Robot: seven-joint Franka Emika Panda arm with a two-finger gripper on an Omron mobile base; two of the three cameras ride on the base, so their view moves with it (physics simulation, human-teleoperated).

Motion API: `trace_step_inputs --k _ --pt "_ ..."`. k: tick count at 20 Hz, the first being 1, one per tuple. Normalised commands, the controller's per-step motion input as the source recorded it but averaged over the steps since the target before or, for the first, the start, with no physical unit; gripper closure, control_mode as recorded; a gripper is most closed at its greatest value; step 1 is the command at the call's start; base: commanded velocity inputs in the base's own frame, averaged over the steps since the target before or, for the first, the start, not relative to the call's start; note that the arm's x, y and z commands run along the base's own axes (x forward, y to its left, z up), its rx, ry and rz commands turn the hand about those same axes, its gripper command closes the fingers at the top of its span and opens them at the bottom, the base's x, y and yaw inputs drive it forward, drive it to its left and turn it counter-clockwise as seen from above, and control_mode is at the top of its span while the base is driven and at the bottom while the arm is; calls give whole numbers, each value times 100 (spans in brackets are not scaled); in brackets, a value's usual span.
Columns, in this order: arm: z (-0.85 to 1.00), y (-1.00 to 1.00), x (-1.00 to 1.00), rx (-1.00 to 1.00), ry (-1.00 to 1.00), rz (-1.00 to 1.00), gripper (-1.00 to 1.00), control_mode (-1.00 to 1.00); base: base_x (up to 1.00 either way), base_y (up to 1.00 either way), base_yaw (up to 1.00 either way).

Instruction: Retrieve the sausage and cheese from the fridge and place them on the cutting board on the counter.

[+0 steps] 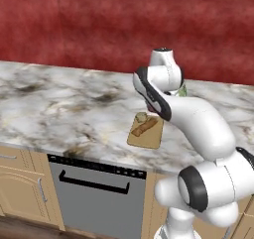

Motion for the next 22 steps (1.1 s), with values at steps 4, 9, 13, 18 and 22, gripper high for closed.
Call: trace_step_inputs --k 4,9,13,18,22 --pt "-64 -8 56 0 0 -25 100 -100 0 0 0" --pt "-36 -8 30 0 10 -16 100 -100 0 0 0" --pt "-32 -19 28 0 10 -12 100 -100 0 0 0" --pt "-33 -22 21 0 8 -5 100 -100 0 0 0" --pt "-56 -1 39 -2 0 -1 100 -100 0 0 0"
